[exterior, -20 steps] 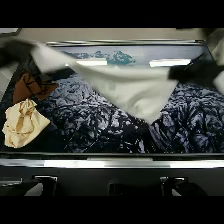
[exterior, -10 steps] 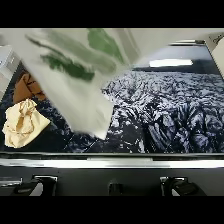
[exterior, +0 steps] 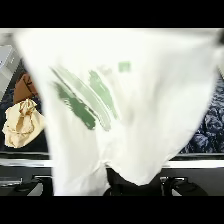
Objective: Fold the clothes and pants, and hang the long-sleeved shirts on hangers.
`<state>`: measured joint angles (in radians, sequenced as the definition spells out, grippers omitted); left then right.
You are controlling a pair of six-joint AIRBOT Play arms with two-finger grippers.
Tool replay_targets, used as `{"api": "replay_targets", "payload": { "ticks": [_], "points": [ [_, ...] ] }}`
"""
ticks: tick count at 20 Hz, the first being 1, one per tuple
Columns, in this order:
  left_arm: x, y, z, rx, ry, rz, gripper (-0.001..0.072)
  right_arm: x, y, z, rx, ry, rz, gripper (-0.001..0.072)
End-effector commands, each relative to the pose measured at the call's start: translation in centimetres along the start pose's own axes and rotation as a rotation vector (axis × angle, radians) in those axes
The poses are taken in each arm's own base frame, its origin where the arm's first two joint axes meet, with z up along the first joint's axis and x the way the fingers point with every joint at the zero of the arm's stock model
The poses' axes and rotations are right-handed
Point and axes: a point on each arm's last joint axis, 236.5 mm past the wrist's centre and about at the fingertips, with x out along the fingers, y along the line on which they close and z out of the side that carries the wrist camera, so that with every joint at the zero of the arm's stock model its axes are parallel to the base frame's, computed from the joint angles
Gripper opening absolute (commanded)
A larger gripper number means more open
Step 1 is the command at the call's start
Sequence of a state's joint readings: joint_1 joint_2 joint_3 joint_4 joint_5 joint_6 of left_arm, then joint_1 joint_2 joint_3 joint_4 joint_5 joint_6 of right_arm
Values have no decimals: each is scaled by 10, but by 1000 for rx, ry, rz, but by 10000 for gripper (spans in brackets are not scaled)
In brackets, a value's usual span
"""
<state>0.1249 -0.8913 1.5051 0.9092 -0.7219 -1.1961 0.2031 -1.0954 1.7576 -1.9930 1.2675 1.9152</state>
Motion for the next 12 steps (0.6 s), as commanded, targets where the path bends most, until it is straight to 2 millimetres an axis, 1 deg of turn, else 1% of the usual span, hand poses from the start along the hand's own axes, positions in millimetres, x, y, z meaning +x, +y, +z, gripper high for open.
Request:
{"api": "replay_targets", "payload": {
  "ticks": [1,2,3,4,5,6,8,9,10,11,12],
  "points": [
    [77,62,-155,-135,291,78,25,129,33,-118,-25,274,-62,35],
    [94,73,-192,-177,352,91,25,157,42,-148,27,327,-74,35],
    [107,80,-230,-211,430,92,25,177,51,-173,134,387,-94,37],
    [115,83,-262,-258,499,92,25,190,62,-191,253,431,-102,37],
    [121,82,-294,-328,573,96,25,201,77,-207,331,473,-81,37],
    [123,77,-323,-404,647,99,25,210,93,-220,376,509,-46,37],
    [120,60,-370,-516,788,93,25,223,118,-238,441,561,14,37],
    [117,50,-387,-531,850,75,25,227,125,-245,461,579,29,36],
    [112,40,-401,-537,904,55,25,230,128,-250,469,593,31,36],
    [110,37,-406,-540,926,47,25,233,125,-251,484,600,27,36],
    [109,37,-404,-557,926,56,31,234,121,-250,532,617,36,37]
  ]
}}
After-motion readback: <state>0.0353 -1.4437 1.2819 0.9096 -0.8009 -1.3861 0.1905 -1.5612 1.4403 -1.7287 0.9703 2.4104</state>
